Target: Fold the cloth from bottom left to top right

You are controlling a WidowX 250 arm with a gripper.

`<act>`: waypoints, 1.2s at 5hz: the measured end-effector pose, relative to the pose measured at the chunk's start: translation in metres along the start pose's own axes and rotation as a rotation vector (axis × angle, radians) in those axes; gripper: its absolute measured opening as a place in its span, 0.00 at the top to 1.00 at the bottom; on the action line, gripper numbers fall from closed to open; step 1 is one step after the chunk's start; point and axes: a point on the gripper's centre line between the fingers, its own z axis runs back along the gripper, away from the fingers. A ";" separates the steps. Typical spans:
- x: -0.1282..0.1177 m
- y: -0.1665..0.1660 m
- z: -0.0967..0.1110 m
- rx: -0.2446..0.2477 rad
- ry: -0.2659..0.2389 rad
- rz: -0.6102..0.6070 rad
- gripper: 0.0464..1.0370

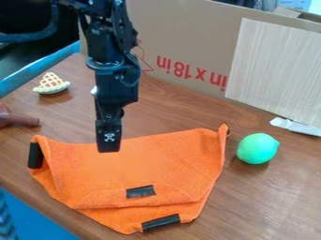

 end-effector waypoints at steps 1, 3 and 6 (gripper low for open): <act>-0.001 -0.004 -0.006 -0.026 0.009 -0.008 0.04; -0.035 -0.005 0.003 -0.026 -0.076 -0.049 0.04; -0.096 0.004 0.000 0.087 -0.151 -0.059 0.04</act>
